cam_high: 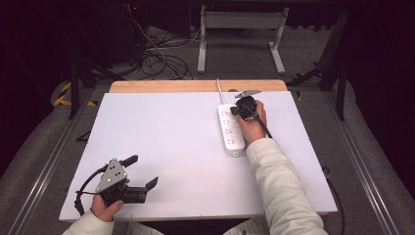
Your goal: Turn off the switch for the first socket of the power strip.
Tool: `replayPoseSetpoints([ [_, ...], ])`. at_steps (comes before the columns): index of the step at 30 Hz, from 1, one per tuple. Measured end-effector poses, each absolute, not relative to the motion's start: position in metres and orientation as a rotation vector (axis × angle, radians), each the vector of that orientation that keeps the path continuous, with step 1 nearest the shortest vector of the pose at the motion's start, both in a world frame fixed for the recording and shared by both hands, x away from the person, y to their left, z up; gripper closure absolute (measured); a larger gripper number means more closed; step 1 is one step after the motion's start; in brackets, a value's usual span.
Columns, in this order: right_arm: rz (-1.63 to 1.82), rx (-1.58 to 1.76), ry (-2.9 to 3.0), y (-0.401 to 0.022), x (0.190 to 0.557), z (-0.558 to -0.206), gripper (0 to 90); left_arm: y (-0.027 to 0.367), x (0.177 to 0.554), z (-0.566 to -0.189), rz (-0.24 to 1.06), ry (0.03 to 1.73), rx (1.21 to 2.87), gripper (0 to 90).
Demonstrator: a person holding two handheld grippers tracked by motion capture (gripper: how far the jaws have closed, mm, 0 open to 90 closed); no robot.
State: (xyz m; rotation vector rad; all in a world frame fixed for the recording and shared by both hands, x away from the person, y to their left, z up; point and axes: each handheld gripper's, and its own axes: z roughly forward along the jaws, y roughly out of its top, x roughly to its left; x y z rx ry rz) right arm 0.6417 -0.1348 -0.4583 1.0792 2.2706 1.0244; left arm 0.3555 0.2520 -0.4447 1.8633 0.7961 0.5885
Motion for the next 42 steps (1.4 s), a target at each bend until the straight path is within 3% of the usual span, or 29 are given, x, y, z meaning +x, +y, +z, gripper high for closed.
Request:
replayPoseSetpoints([
  [42,1.080,1.161,2.254,-0.1348,0.6420,-0.4616,90.0,0.2530,0.3557,-0.4444,0.594,0.796,1.864,6.0],
])
